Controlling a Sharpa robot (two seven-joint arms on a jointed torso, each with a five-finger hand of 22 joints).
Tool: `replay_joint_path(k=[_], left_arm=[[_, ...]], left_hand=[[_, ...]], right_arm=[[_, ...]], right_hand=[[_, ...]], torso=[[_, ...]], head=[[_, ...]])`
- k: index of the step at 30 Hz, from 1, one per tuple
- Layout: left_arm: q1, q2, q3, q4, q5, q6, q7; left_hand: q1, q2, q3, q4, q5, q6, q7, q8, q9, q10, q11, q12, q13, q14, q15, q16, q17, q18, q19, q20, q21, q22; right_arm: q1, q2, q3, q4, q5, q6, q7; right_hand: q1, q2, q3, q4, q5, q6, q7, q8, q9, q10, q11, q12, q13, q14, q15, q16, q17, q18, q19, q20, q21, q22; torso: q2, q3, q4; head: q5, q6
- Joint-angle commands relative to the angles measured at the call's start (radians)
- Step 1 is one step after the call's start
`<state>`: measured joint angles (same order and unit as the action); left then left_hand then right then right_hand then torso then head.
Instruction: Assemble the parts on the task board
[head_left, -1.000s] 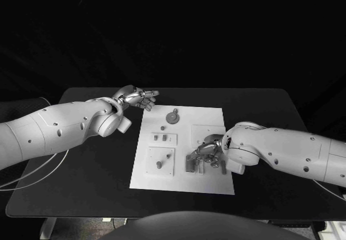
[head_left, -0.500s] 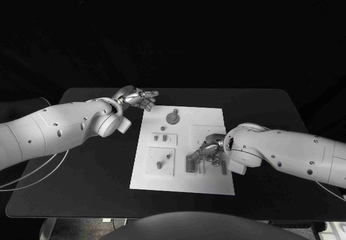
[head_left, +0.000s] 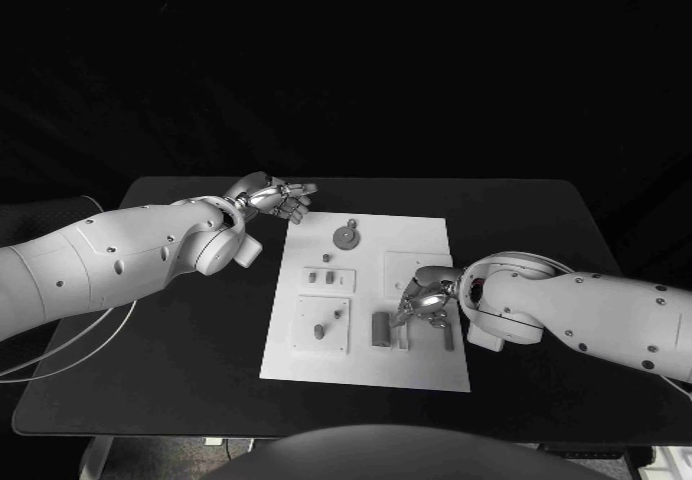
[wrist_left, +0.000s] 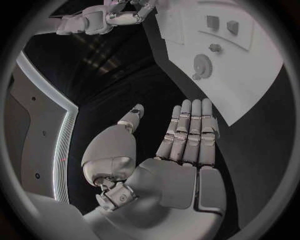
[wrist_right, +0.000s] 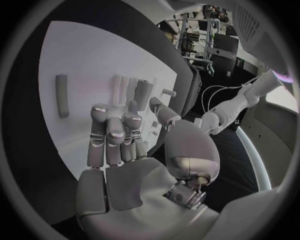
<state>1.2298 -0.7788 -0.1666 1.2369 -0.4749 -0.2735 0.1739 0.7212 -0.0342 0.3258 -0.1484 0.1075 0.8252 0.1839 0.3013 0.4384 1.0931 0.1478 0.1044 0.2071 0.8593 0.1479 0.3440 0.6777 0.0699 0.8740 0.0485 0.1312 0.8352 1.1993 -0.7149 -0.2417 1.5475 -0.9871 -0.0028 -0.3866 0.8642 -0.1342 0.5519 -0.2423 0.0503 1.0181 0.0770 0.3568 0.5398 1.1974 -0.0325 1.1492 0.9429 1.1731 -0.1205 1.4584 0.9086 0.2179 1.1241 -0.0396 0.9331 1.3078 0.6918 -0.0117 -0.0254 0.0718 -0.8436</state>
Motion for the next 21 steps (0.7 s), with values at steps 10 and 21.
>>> replay_joint_path(k=[10,21], left_arm=[[0.001,0.002,0.001,0.0,-0.004,0.005,0.013],[0.001,0.002,0.001,-0.001,-0.004,0.008,0.012]], left_hand=[[0.01,0.001,-0.001,-0.007,0.005,0.0,0.0,-0.001,0.001,-0.007,0.0,-0.006,0.001,-0.006,0.0,-0.005,0.002,0.02,-0.005,-0.001,-0.004,0.001],[0.01,0.001,-0.001,-0.008,0.005,0.0,0.0,-0.001,0.001,-0.007,0.0,-0.006,0.002,-0.006,0.0,-0.005,0.002,0.02,-0.004,-0.001,-0.004,0.002]], right_arm=[[-0.019,0.01,0.0,0.035,-0.311,-0.025,0.119],[-0.036,0.021,0.0,0.043,-0.415,-0.032,0.099]], right_hand=[[0.068,-0.002,-0.015,-0.047,-0.002,0.07,-0.026,0.044,0.036,0.048,-0.026,0.008,-0.005,0.041,-0.011,0.017,0.007,0.044,0.035,-0.007,0.013,0.004],[0.072,-0.014,-0.024,-0.044,-0.002,0.1,-0.039,0.058,0.055,0.068,-0.04,0.007,-0.005,0.063,-0.01,0.021,0.023,0.044,0.046,-0.008,0.014,0.001]], torso=[[0.0,-0.0001,-0.001],[0.0,-0.0007,0.0003]], head=[[0.0,0.0],[0.001,-0.001]])
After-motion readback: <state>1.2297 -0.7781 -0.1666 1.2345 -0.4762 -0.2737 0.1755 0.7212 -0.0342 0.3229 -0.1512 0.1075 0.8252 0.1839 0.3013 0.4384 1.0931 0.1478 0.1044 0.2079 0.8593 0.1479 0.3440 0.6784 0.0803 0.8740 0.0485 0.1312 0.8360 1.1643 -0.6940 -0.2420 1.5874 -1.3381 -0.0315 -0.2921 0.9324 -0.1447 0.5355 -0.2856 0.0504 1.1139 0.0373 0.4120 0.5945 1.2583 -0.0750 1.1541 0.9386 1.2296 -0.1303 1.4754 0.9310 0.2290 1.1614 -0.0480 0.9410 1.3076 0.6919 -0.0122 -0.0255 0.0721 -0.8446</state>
